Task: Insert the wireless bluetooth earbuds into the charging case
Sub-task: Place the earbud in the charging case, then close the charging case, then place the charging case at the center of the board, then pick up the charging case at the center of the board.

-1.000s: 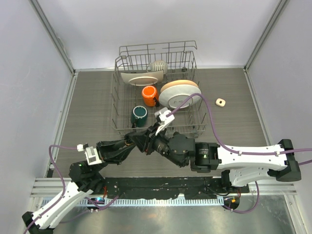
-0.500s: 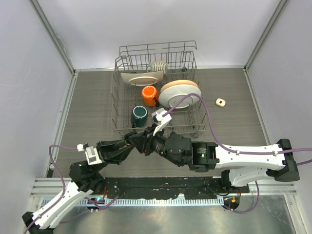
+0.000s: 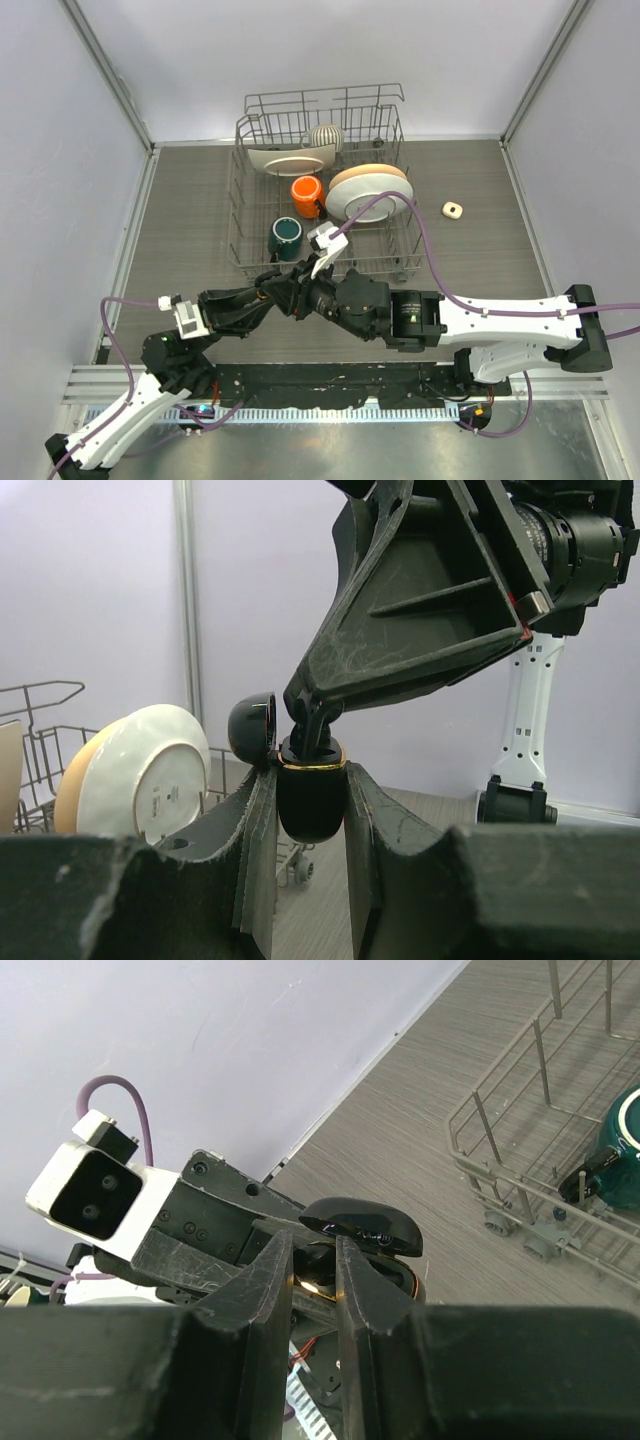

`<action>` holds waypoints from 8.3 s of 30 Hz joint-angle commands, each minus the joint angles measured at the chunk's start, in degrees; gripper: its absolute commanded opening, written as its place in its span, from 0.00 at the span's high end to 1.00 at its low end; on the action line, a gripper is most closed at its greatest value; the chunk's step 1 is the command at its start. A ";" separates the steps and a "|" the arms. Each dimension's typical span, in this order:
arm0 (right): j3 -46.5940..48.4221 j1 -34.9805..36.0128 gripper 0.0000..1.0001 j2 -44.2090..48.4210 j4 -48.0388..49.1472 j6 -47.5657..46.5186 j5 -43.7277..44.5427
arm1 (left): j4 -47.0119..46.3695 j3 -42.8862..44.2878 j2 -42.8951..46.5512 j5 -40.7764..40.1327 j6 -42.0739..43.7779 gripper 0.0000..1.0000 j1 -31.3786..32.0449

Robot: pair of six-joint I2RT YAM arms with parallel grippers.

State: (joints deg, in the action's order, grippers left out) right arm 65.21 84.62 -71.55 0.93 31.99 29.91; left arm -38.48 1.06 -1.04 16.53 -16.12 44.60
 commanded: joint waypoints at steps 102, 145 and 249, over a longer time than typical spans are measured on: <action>-5.61 -19.91 0.33 23.80 -31.60 7.12 12.27 | 34.26 1.51 -5.82 0.87 -31.06 1.00 -0.04; 3.76 -90.07 0.18 -16.14 -26.43 -4.13 -22.27 | 57.01 5.18 -18.14 -21.45 -41.62 0.14 1.10; -0.26 -32.15 0.99 9.50 -15.44 -59.59 -49.51 | 34.79 42.28 -41.59 -7.49 -23.52 0.04 1.10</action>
State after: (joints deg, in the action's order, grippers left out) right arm 64.86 51.66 -61.71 -21.93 -31.05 -22.85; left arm 5.74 45.69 -42.57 6.24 -39.86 45.65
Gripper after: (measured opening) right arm 0.534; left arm 0.974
